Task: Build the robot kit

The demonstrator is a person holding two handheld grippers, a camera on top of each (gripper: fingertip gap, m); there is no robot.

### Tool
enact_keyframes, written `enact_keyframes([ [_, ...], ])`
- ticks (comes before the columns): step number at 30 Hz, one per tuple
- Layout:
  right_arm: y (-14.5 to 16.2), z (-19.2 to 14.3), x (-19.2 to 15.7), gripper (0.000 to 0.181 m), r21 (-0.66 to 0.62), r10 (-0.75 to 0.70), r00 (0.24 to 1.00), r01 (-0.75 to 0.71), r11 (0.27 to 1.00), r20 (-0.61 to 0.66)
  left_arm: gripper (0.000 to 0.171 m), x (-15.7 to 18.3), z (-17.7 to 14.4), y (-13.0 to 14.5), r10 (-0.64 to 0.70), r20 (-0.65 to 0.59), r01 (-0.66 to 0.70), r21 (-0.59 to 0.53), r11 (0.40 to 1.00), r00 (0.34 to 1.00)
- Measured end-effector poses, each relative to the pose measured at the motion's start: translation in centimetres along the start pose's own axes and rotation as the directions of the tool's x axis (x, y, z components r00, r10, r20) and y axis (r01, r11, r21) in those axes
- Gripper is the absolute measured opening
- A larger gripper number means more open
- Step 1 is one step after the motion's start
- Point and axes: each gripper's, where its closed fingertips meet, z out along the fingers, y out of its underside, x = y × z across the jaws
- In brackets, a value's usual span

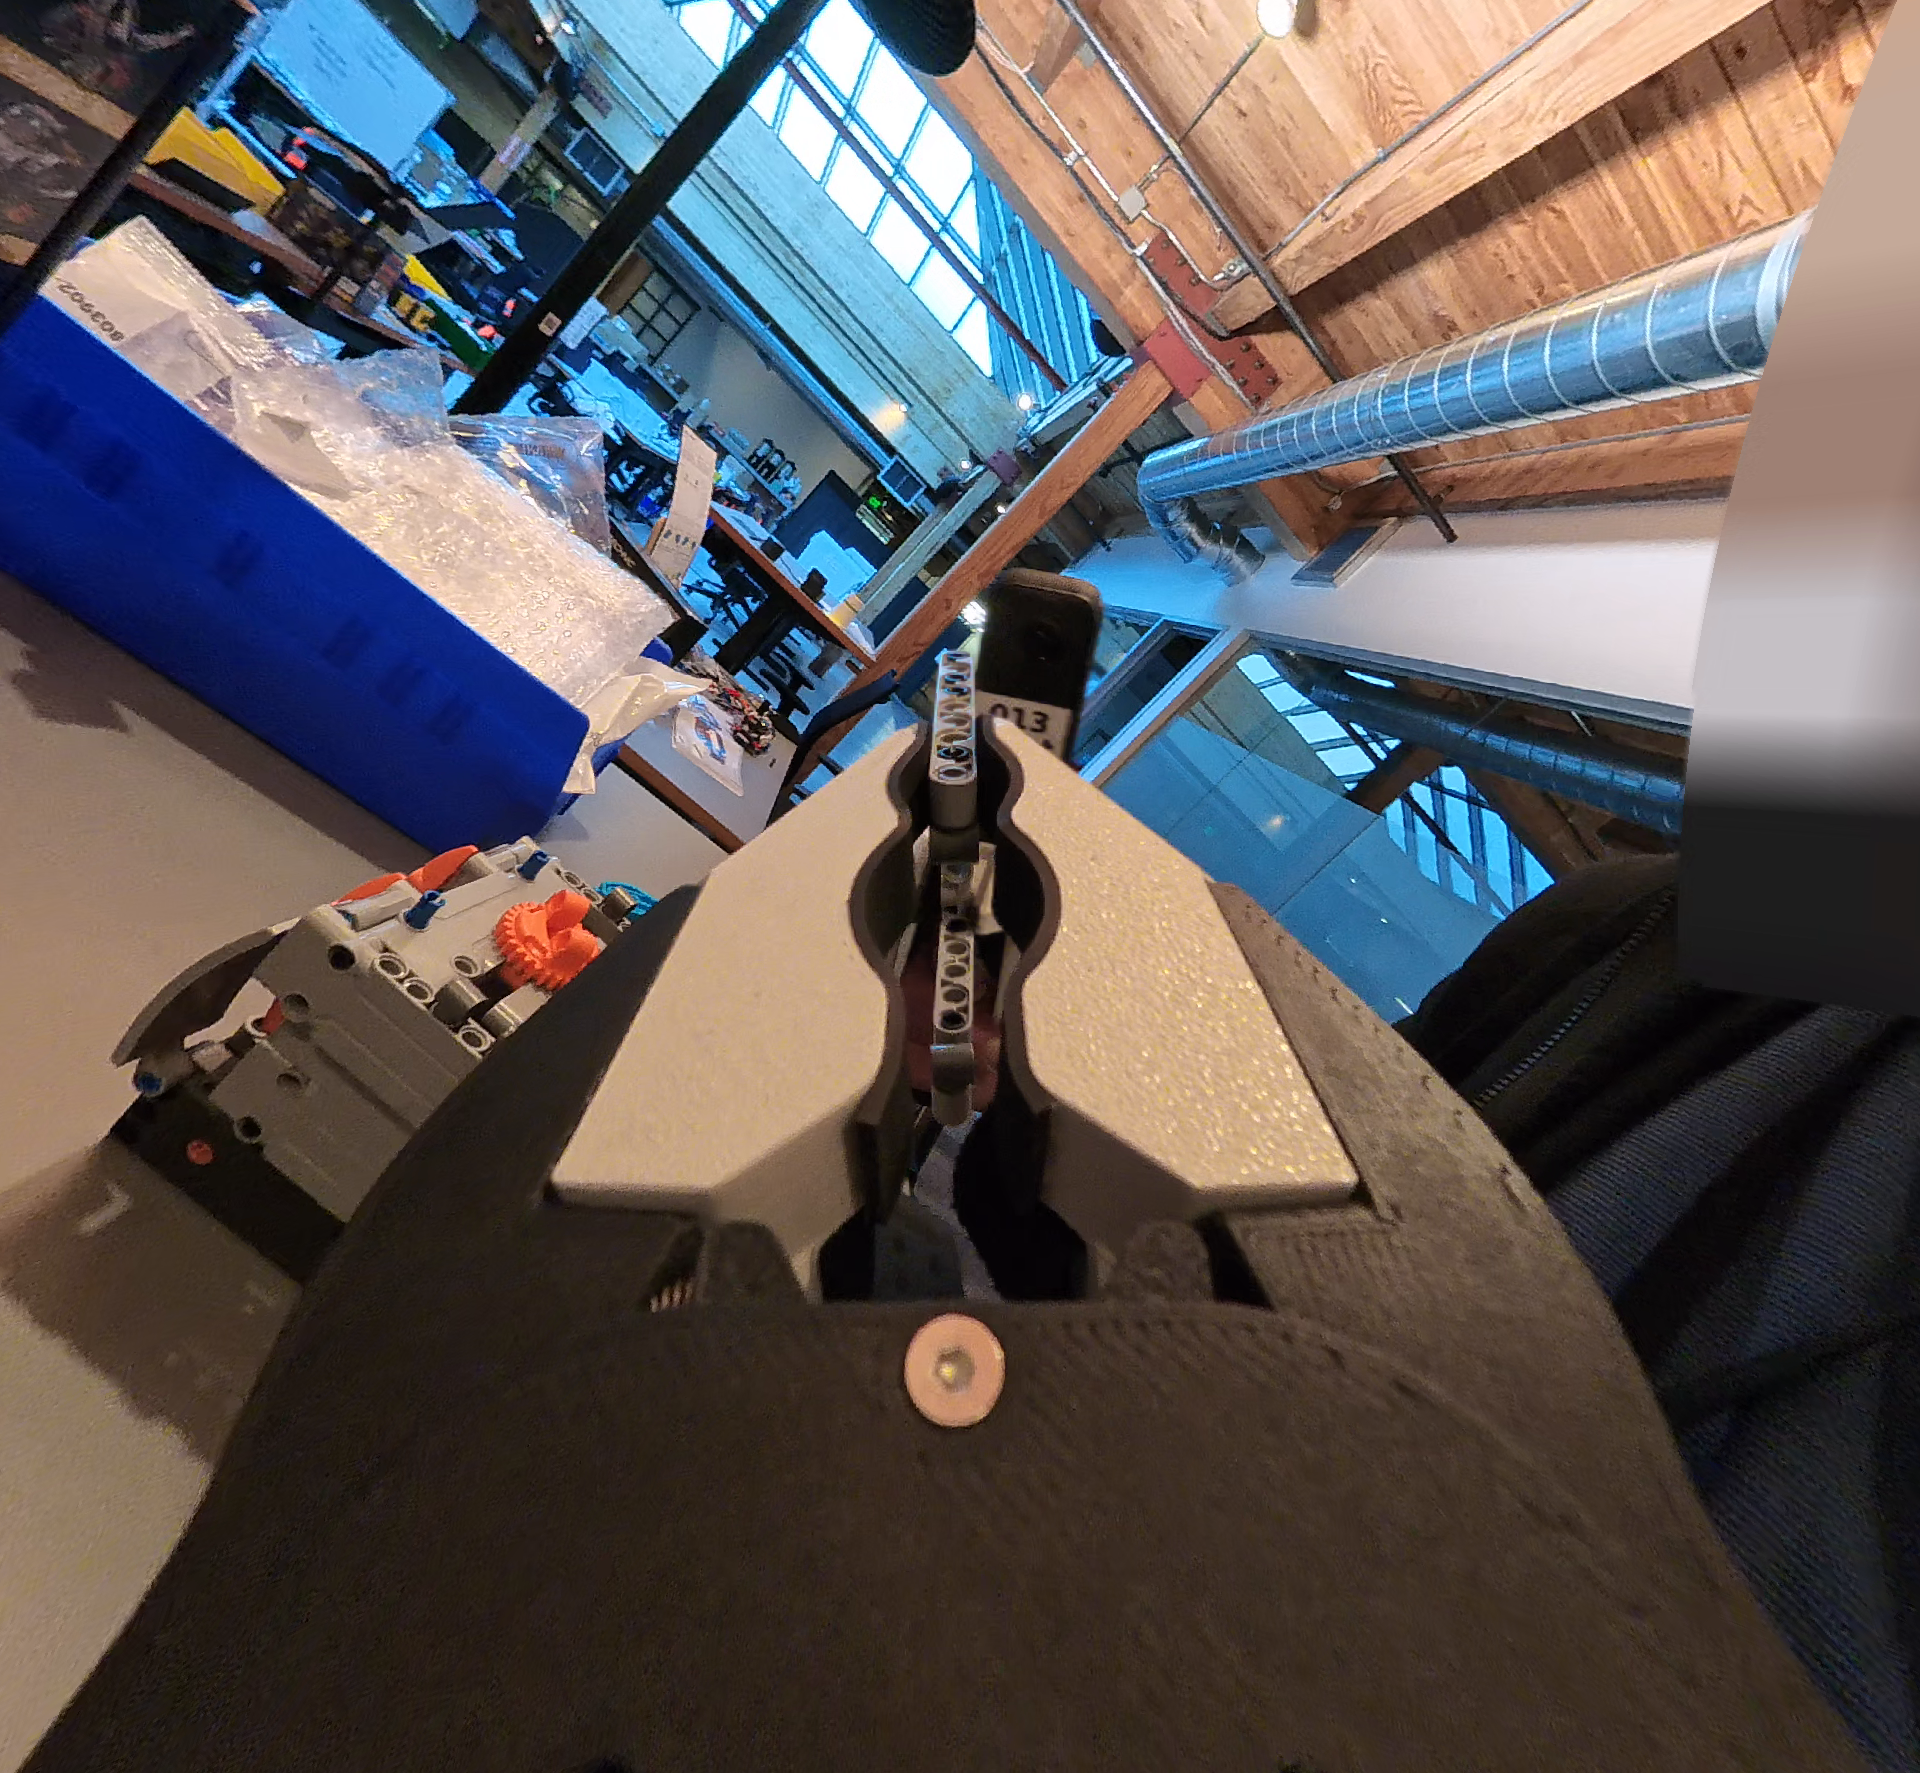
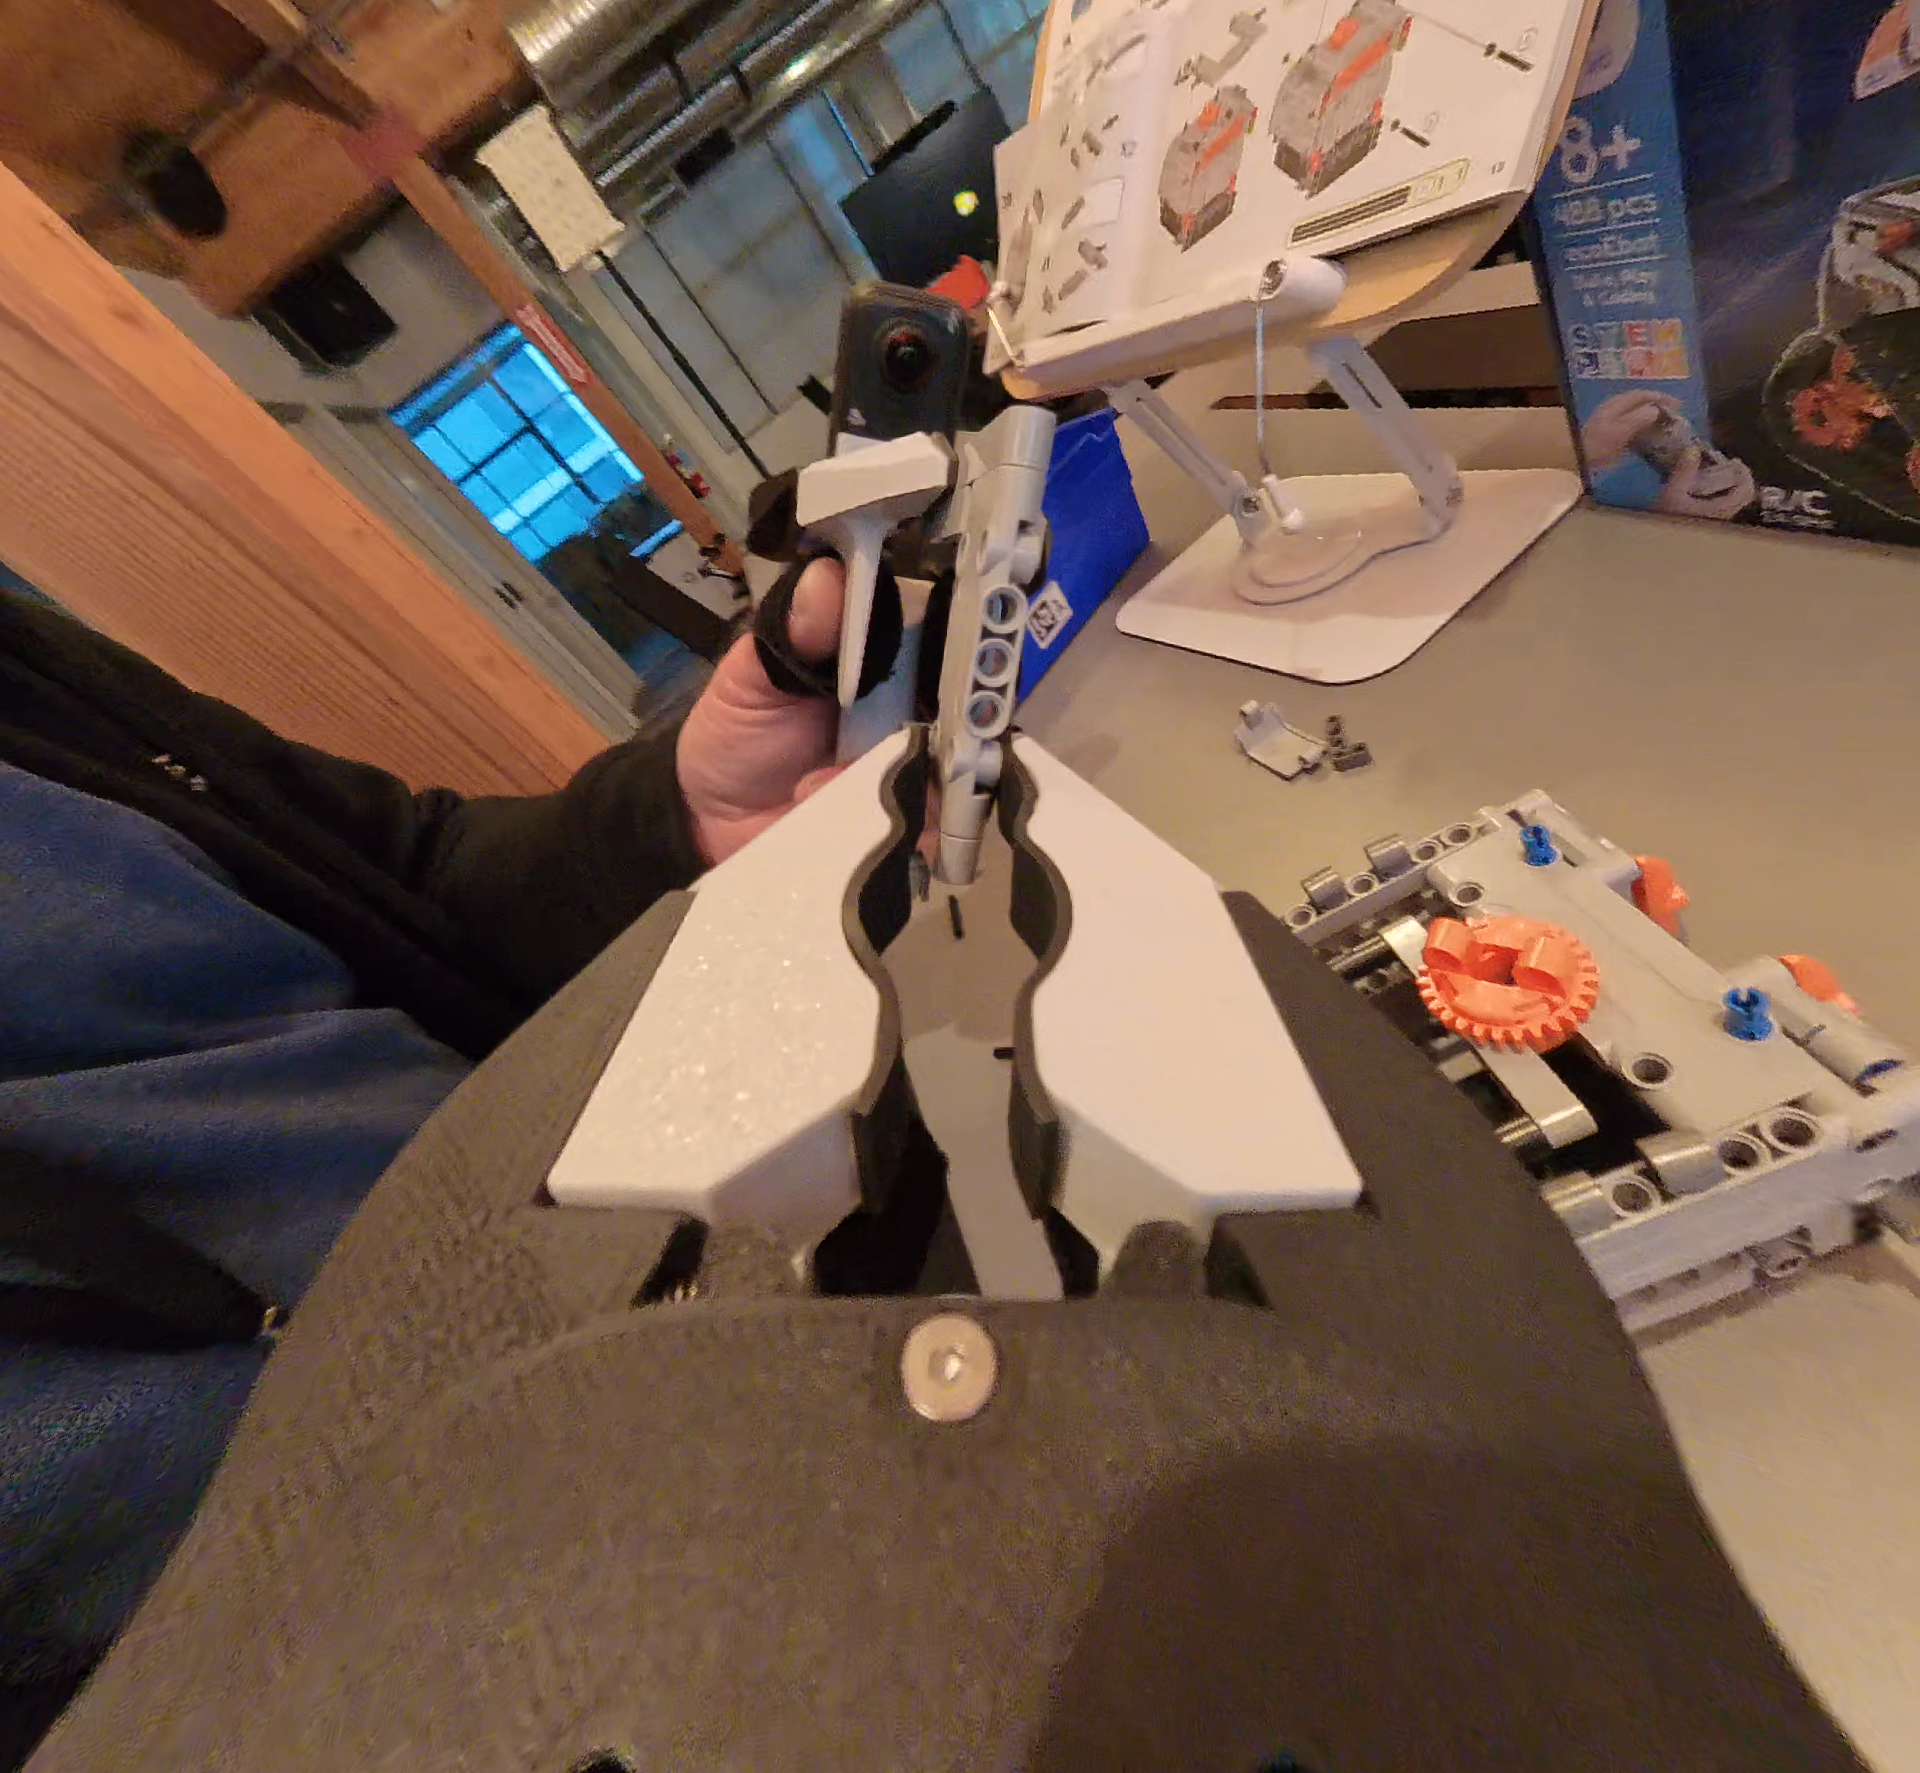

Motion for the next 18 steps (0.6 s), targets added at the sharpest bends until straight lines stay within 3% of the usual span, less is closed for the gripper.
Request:
enact_keyframes([
  [10,-0.2,-0.1,-0.1,0.009,-0.072,-0.035,0.999,0.036,0.997,0.025,0.004,0.4,-0.3,0.0,0.023,-0.014,-0.023,-0.032,0.999,1.0],
  [12,-0.7,-0.9,0.8,0.038,-0.081,-0.064,0.997,0.061,0.995,-0.042,0.004,0.2,0.0,0.1,0.053,0.011,-0.052,-0.096,0.994,0.999],
  [13,-1.4,-1.7,1.0,0.043,-0.068,-0.081,0.995,0.077,0.995,-0.063,0.004,-0.1,0.1,0.1,0.071,0.031,-0.066,-0.129,0.989,0.997],
  [16,-3.7,-3.6,1.3,0.042,-0.099,-0.188,0.975,0.177,0.979,-0.118,0.004,0.1,0.9,1.0,0.081,-0.005,-0.079,-0.296,0.952,0.997],
  [18,-3.9,-3.7,1.1,0.038,-0.221,-0.244,0.965,0.22,0.95,-0.091,0.005,0.4,1.7,1.9,0.095,-0.04,-0.103,-0.423,0.9,0.995],
])
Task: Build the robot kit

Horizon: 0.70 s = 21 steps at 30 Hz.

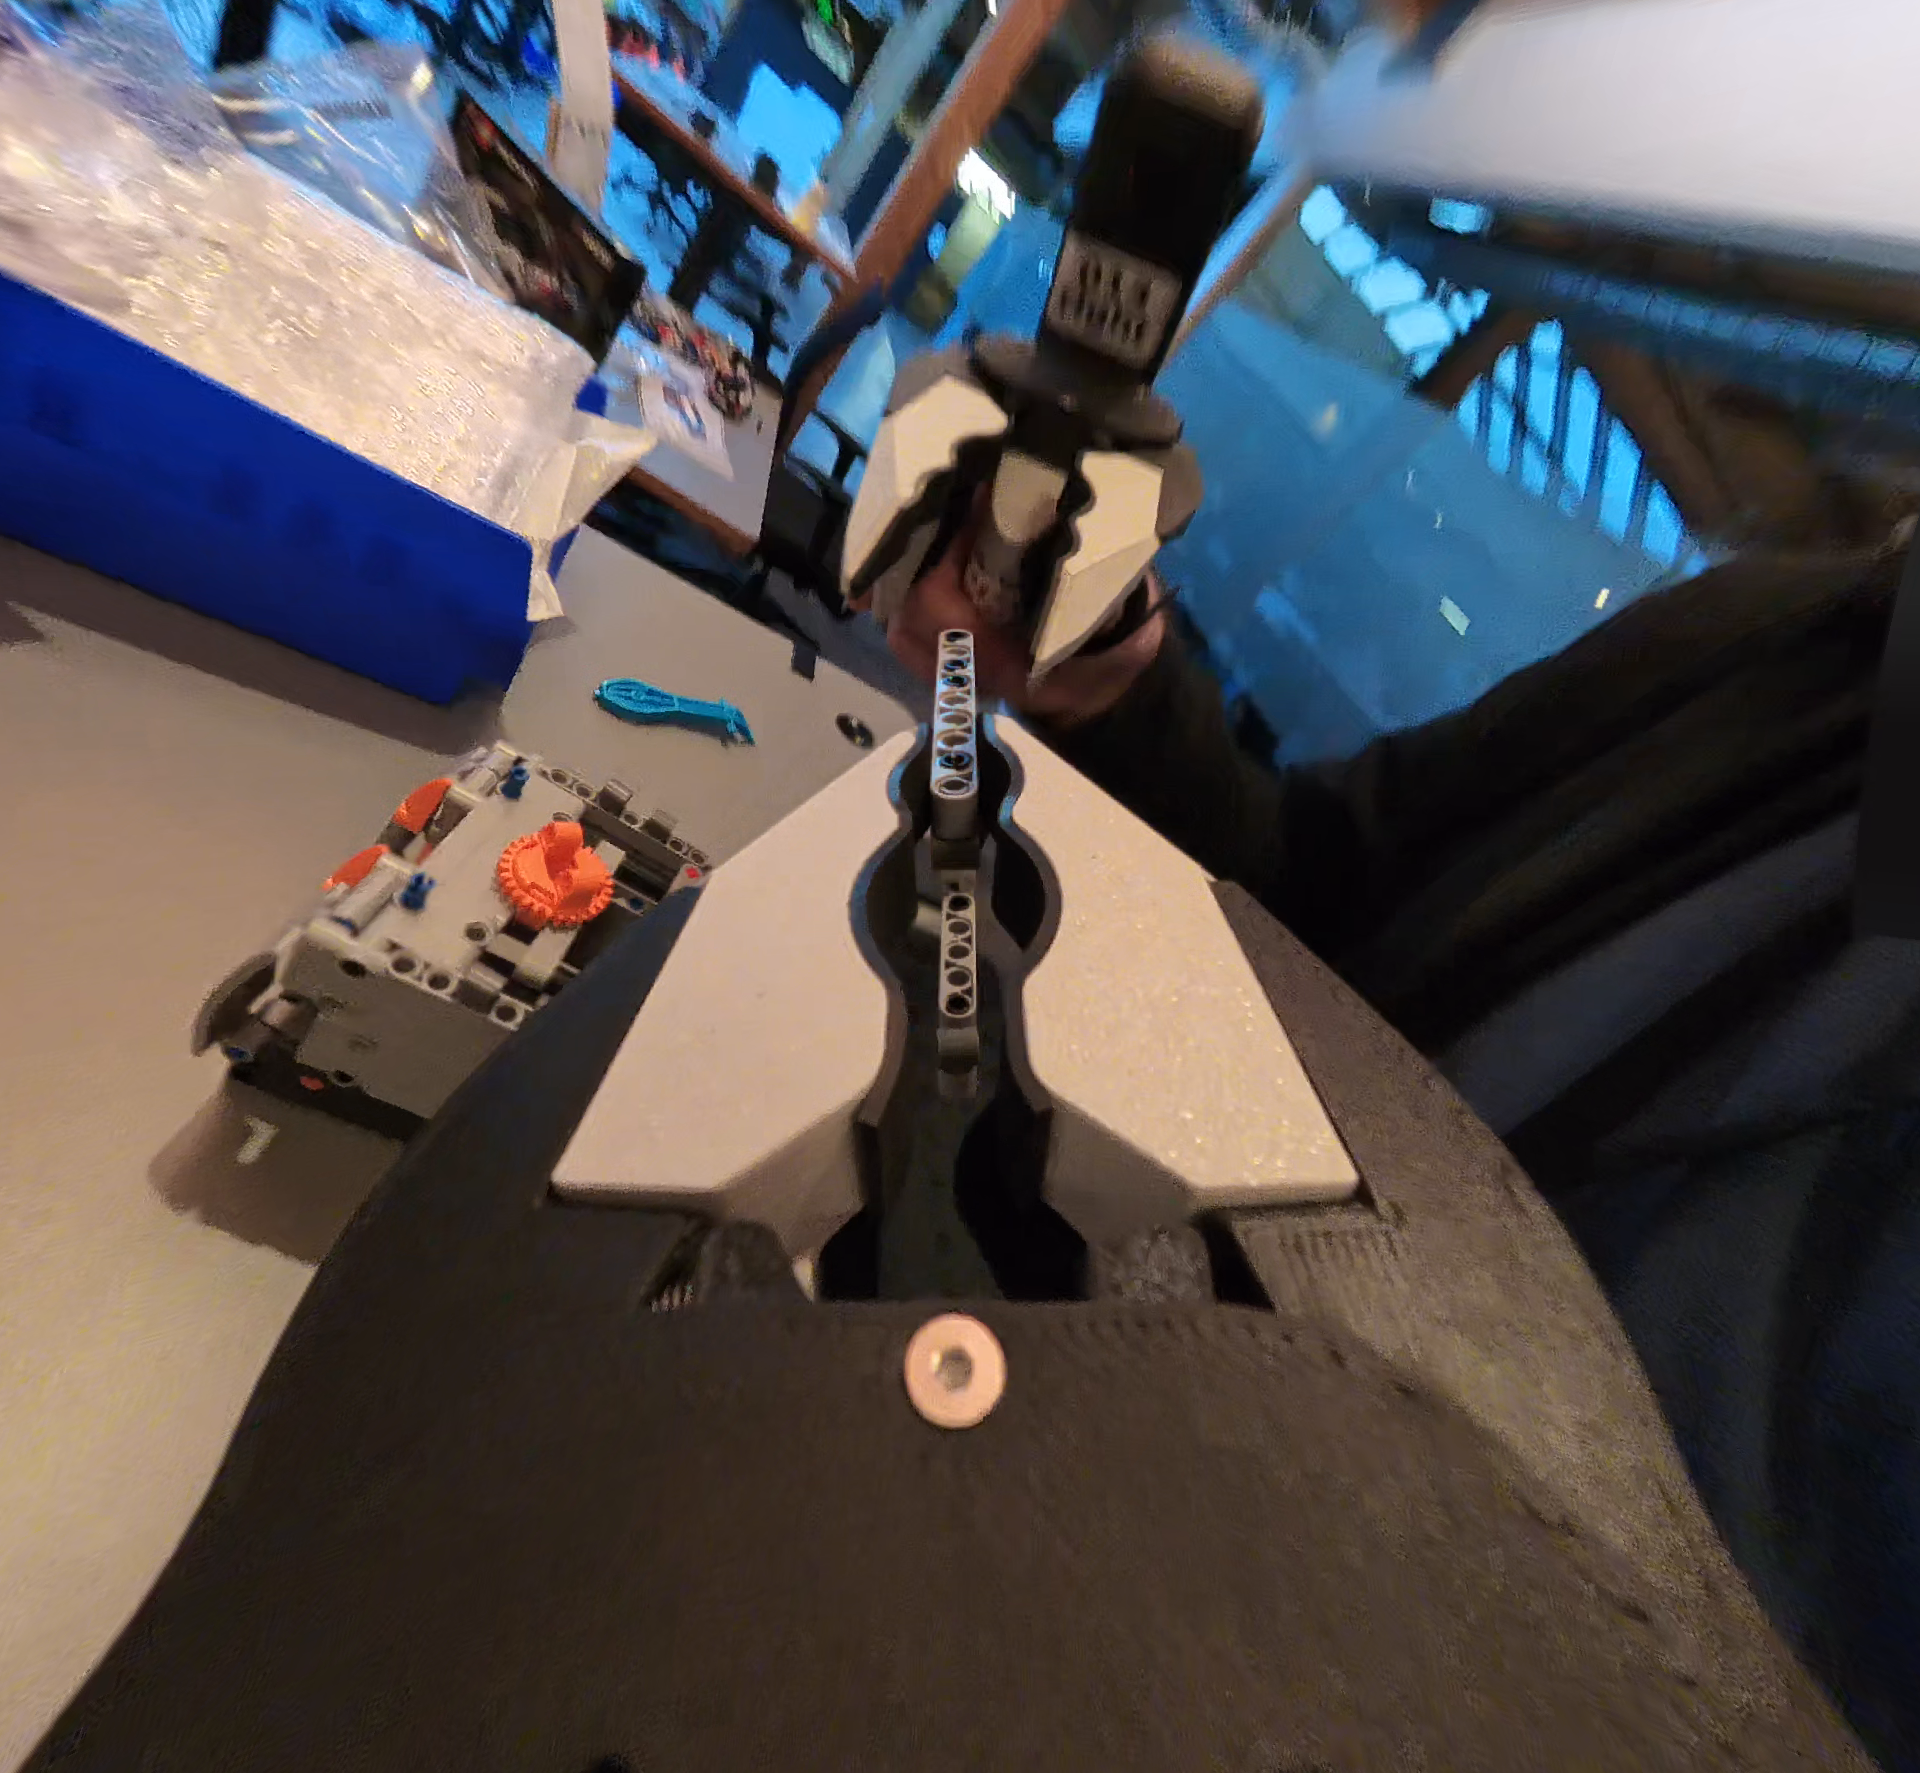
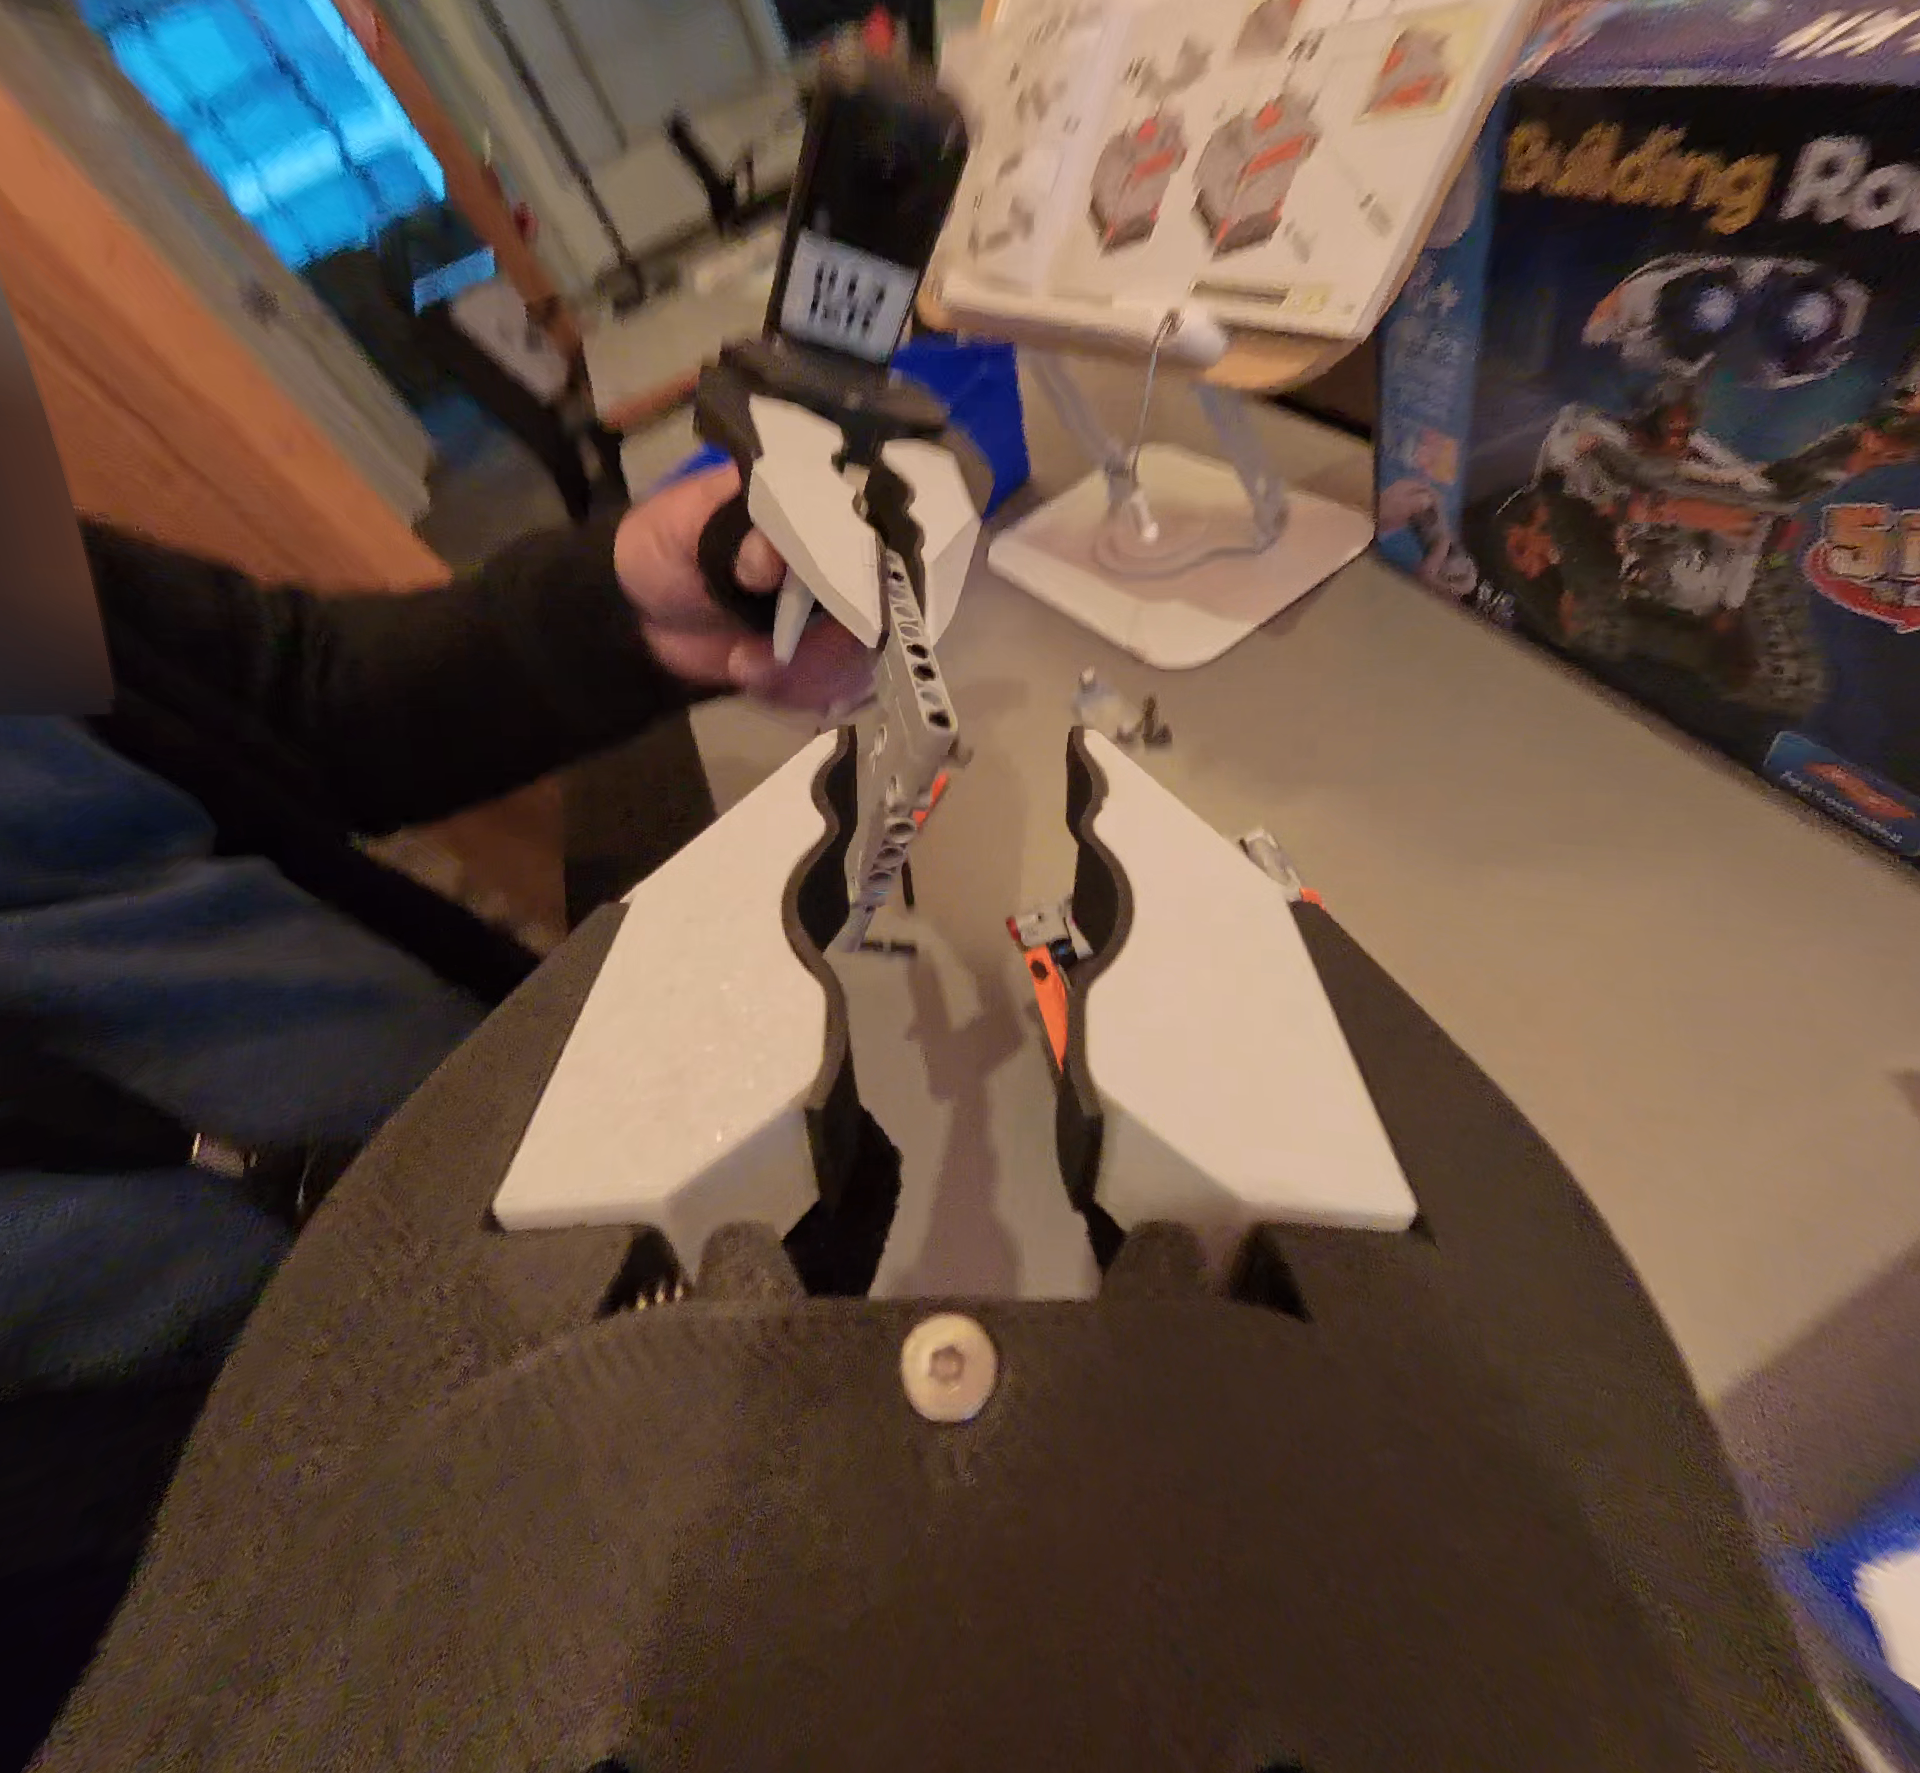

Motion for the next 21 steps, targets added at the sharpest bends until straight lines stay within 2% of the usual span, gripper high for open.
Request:
enact_keyframes([
  [2,0.7,0.6,0.2,0.036,-0.13,-0.034,0.999,0.035,0.991,0.011,0.004,-0.1,1.0,0.1,0.04,0.015,-0.038,-0.105,0.994,0.999],
  [5,2.2,1.6,-0.6,0.013,-0.256,-0.048,0.996,0.067,0.964,0.077,0.005,-0.4,2.0,0.5,0.095,0.029,-0.085,-0.24,0.967,0.995],
  [7,2.6,1.7,-0.8,0.008,-0.269,-0.037,0.995,0.061,0.961,0.096,0.005,-0.4,2.1,0.8,0.106,0.003,-0.1,-0.311,0.945,0.994],
  [9,2.5,1.6,-0.6,0.006,-0.234,0.007,0.996,0.015,0.972,0.094,0.005,-0.5,2.4,0.6,0.092,-0.016,-0.092,-0.332,0.939,0.996],
  [10,2.3,1.5,-0.2,0.005,-0.199,0.024,0.996,-0.007,0.98,0.082,0.008,-0.9,2.5,0.2,0.085,-0.007,-0.083,-0.324,0.942,0.996],
  [12,1.9,1.2,0.3,0.004,-0.122,0.076,0.994,-0.067,0.99,0.073,0.024,-1.9,2.5,-1.6,0.108,0.052,-0.092,-0.246,0.965,0.993],
  [14,1.3,0.7,0.8,0.004,-0.013,0.14,0.988,-0.14,0.99,0.062,0.039,-2.8,1.2,-2.3,0.116,0.119,-0.091,-0.197,0.976,0.986],
  [15,1.2,0.3,1.1,0.004,0.041,0.183,0.981,-0.186,0.982,0.061,0.039,-3.0,0.3,-2.3,0.111,0.136,-0.089,-0.157,0.984,0.984],
  [18,1.4,-0.7,1.8,0.004,0.188,0.297,0.951,-0.308,0.933,0.082,0.036,-3.9,-1.2,-0.4,0.008,0.146,0.003,-0.074,0.997,0.989],
  [21,2.2,-0.6,2.0,0.004,0.274,0.386,0.914,-0.405,0.872,0.124,0.039,-4.3,0.0,2.2,-0.123,0.077,0.126,-0.027,0.992,0.989],
])
